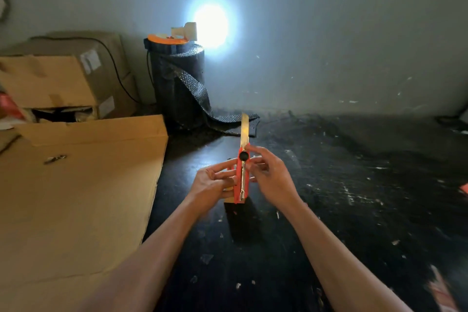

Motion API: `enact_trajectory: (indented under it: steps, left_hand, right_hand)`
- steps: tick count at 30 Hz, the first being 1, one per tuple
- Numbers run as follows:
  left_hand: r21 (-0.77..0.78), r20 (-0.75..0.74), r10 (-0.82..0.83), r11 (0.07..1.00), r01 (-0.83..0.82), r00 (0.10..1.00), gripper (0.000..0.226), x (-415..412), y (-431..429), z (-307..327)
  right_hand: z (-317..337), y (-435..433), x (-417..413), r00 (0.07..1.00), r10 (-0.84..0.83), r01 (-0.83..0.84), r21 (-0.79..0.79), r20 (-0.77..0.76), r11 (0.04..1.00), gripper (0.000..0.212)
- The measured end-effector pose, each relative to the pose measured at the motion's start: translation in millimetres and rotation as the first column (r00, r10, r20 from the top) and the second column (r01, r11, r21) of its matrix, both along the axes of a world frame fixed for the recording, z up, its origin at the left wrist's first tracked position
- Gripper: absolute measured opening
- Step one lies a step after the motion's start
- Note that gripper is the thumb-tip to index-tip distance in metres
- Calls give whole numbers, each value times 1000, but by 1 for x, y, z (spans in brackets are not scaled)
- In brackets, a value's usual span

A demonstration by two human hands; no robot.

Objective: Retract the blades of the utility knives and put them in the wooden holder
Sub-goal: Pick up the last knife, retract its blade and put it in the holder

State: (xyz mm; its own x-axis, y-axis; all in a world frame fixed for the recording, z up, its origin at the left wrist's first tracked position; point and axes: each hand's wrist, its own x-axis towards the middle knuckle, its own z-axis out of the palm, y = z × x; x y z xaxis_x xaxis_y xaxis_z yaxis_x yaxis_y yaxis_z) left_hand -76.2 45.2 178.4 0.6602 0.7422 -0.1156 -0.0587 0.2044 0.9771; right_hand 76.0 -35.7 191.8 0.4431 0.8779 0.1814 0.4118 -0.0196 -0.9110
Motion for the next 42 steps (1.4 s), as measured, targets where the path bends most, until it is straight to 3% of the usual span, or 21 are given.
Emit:
enact_trajectory:
  steps: [3,7,19,27,32,39,42]
  left_hand:
    - [45,8,-20,999,19,1000,47,5,-2,17]
    - [56,46,-24,998,21,999,50,7,-2,33]
    - [65,87,14,998,-20,996,45,4,10,54]
    - [108,87,67,991,-76,994,45,11,13,58]
    - [150,84,76,985,-88,994,45,15,13,59]
    - [159,66,98,981,-107,993,44,18,18,61]
    - [174,56,106,978,-114,993,45,18,19,64]
  right_hand:
    - [21,1,5,995,-21,16,43,99,999,27]
    - [32,-1,6,993,-8,0,70,118,998,20]
    - [25,-7,-4,992,50,-53,24,118,998,20]
    - [29,-14,-3,973,56,-60,11,226,998,33]
    - [32,-11,-7,972,-18,11,30,232,999,20]
    - [35,-12,-3,960,37,-44,18,277,999,34]
    - [38,-9,-1,961,31,-36,13,274,999,27]
